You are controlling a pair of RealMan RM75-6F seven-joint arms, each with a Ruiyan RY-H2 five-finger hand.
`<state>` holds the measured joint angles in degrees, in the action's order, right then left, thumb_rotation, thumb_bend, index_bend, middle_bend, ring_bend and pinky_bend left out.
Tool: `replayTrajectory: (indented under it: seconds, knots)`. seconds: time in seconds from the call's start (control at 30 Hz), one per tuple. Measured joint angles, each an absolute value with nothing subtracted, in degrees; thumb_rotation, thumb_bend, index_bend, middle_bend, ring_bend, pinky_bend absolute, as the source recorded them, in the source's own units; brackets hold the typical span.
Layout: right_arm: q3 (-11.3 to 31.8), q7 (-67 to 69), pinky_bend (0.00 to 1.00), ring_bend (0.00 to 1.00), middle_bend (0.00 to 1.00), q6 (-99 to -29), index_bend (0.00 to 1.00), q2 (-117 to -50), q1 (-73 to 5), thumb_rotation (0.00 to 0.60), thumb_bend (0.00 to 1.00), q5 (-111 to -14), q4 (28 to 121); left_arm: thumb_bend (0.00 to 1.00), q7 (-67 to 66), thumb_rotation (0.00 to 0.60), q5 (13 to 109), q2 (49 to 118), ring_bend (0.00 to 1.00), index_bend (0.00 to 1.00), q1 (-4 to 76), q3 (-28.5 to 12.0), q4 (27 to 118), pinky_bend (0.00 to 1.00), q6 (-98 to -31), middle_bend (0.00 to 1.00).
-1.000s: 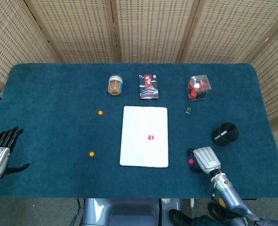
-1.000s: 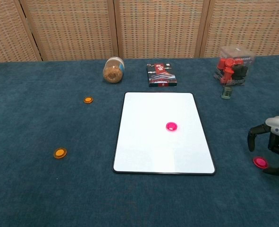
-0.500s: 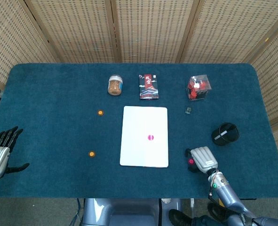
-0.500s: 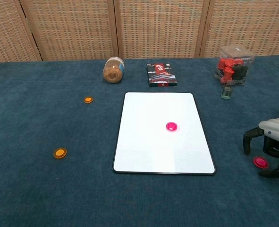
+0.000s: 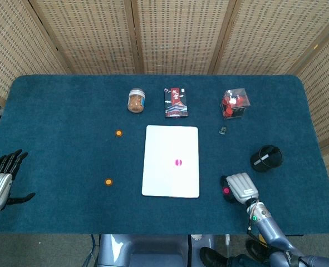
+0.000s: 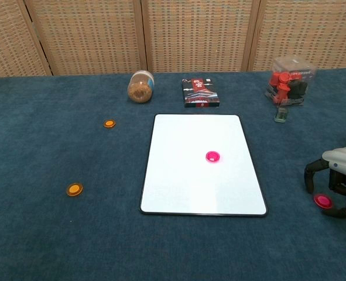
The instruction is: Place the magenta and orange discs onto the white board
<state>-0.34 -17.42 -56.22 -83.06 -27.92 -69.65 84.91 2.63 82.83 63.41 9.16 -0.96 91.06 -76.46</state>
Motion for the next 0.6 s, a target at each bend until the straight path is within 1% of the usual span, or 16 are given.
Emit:
replayTrajectory:
  seconds: [0.4,0.6]
  knots:
    - [-0.01,-17.39,1.00,1.00,0.96,-55.34,0.43,-83.07,-27.76,0.600,0.31,-69.34,84.15,0.00,2.64,0.600,82.90,63.40,0.00,0.00,9.19,-0.92,91.05,0.00,-76.37,0.00]
    - [0.06,-17.15,1.00,1.00,0.96,-55.09,0.47,-83.05,-27.66,0.600,0.31,-69.34,83.84,0.00,2.51,0.600,82.88,63.45,0.00,0.00,9.22,-0.90,91.09,0.00,-76.29,0.00]
